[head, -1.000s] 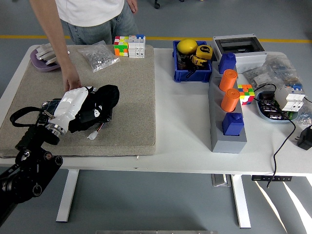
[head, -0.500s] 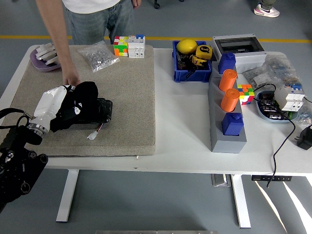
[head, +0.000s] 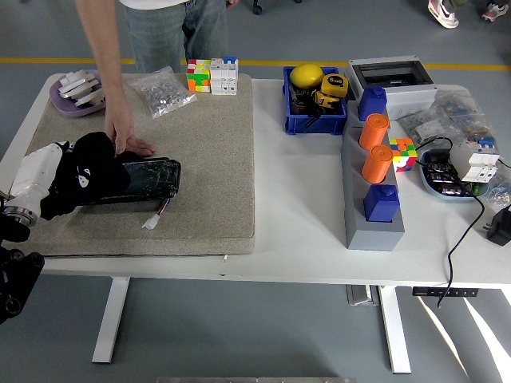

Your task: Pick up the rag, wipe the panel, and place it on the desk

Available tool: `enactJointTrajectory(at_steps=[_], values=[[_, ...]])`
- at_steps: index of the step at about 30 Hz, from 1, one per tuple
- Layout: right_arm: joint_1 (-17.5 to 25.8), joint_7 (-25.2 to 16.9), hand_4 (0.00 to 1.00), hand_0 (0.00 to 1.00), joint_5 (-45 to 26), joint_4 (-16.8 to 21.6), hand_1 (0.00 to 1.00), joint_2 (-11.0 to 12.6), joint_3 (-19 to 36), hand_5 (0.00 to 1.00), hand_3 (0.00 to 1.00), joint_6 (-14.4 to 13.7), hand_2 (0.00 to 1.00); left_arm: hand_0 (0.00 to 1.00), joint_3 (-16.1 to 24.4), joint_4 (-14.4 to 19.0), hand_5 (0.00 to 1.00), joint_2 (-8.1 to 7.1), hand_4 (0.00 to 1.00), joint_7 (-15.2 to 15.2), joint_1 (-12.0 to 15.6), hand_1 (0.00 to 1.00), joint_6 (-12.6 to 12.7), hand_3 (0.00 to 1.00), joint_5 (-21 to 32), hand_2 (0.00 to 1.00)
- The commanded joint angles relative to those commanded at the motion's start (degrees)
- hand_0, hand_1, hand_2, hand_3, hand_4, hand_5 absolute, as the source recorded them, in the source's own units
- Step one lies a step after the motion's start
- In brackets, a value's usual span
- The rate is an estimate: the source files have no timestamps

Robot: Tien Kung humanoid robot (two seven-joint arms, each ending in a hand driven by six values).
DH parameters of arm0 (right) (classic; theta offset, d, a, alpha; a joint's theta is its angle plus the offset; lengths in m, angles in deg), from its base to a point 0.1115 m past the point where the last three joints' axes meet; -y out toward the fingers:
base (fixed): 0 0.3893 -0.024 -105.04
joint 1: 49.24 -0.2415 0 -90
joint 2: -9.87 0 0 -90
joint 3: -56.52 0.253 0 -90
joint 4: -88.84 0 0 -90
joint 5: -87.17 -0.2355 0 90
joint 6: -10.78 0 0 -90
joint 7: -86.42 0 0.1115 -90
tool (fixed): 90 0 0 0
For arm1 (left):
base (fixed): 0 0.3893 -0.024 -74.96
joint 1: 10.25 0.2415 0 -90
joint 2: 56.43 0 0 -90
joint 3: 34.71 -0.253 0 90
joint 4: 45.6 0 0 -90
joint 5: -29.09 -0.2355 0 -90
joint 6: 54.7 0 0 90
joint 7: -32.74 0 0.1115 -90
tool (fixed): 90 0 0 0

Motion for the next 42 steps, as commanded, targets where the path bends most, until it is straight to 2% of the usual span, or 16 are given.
enactJointTrajectory(at_steps=[19,25,26,31,32,37,38,42], values=[[0.03,0.22,0.998,0.79,-0.02,0.0,0.626,-0.06,-0.27,0.561,0.642,-0.1,0.686,0.291,7.16,-3.51,0.002,-2.67,0.002,0.99,0.86,0.198,0.63,0.319,-0.69,0.413],[-0.11,0.34,0.998,0.79,-0.01,0.0,0.626,0.0,-0.54,0.56,0.642,-0.18,0.686,0.29,7.96,-7.08,0.002,-3.58,0.002,3.26,0.04,0.202,1.13,0.318,0.78,0.412],[-0.11,0.37,0.998,0.79,0.02,0.0,0.626,0.02,-0.56,0.561,0.642,-0.19,0.686,0.31,8.15,-7.48,0.002,-3.63,0.002,3.43,-0.03,0.41,1.03,0.383,0.77,0.456],[-0.06,0.51,0.998,0.79,0.07,0.0,0.626,-0.01,-0.63,0.561,0.642,-0.22,0.686,0.31,9.0,-8.9,0.002,-3.69,0.002,2.91,-0.03,0.41,-1.24,0.383,-0.23,0.456],[-0.04,0.53,0.998,0.79,0.03,0.0,0.626,-0.04,-0.7,0.56,0.642,-0.21,0.686,0.584,8.89,-9.03,0.002,-3.68,0.577,2.61,0.03,0.748,-1.87,0.544,-0.39,0.621],[-0.05,0.53,0.998,0.79,-0.05,0.0,0.626,-0.18,-0.96,0.56,0.642,-0.15,0.686,0.584,8.18,-9.43,0.002,-3.35,0.577,1.96,0.29,0.748,-3.52,0.544,-0.4,0.621],[-0.06,0.53,0.998,0.79,-0.03,0.0,0.626,-0.19,-0.97,0.561,0.642,-0.15,0.686,0.719,8.18,-9.51,0.156,-3.29,0.849,1.84,0.31,0.828,-3.67,0.635,-0.47,0.787],[-0.1,0.53,0.998,0.79,-0.01,0.0,0.626,-0.21,-1.0,0.561,0.642,-0.13,0.686,0.719,8.44,-9.5,0.156,-3.22,0.849,1.31,0.4,0.828,-3.92,0.635,-0.87,0.787]])
